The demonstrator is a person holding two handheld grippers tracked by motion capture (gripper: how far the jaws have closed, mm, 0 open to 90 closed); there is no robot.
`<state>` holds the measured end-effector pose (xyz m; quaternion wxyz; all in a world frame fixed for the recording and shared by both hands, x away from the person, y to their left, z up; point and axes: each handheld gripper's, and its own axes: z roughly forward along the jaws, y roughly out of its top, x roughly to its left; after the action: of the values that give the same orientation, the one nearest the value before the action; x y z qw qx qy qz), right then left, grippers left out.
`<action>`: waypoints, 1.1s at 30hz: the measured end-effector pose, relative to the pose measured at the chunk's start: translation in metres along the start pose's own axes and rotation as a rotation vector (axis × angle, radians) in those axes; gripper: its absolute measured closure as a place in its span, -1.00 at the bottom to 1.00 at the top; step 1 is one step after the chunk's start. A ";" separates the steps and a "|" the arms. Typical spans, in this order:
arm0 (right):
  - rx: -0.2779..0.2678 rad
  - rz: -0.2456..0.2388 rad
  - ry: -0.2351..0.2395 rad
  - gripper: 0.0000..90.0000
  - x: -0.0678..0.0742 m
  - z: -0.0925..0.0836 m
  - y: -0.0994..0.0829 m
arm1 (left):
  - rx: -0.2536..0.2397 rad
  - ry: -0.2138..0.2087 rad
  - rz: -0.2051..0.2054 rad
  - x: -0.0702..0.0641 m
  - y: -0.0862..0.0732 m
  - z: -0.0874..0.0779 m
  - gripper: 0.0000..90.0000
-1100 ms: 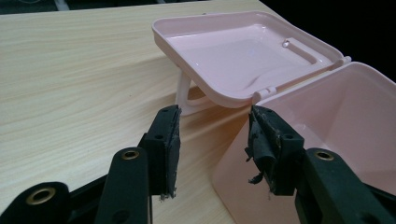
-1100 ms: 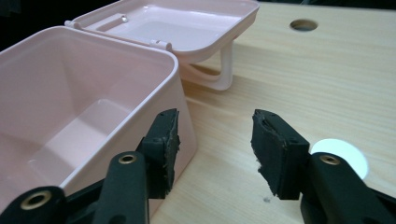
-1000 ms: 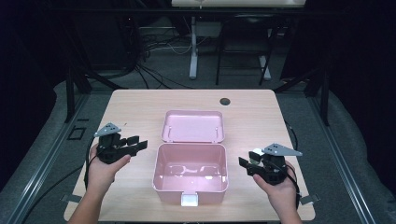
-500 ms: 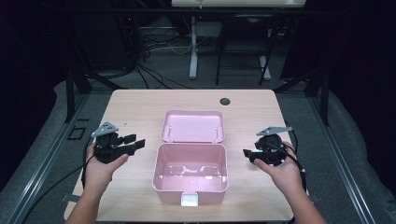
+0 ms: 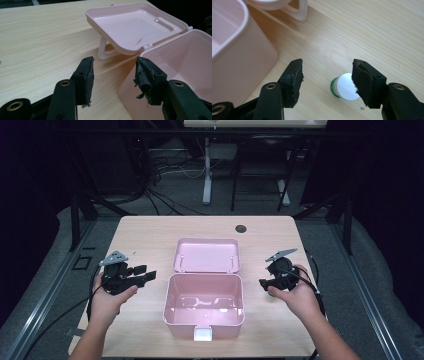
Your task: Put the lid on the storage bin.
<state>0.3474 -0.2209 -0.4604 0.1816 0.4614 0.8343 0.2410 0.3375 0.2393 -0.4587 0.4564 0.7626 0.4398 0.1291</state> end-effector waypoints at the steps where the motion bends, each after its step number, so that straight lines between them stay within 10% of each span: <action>1: 0.012 -0.001 -0.001 -0.10 -0.001 0.001 0.000 | 0.014 -0.001 0.006 -0.001 0.001 0.000 0.12; 19: 0.087 0.001 -0.011 -0.33 -0.011 0.002 0.011 | 0.039 0.043 0.084 -0.006 0.005 0.003 -0.03; 33: 0.181 -0.020 0.006 -0.34 -0.017 0.011 0.018 | 0.057 -0.015 0.085 -0.009 0.006 0.003 -0.04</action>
<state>0.3739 -0.2248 -0.4579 0.1391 0.4668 0.8578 0.1640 0.3368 0.2293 -0.4535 0.4320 0.7943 0.4069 0.1301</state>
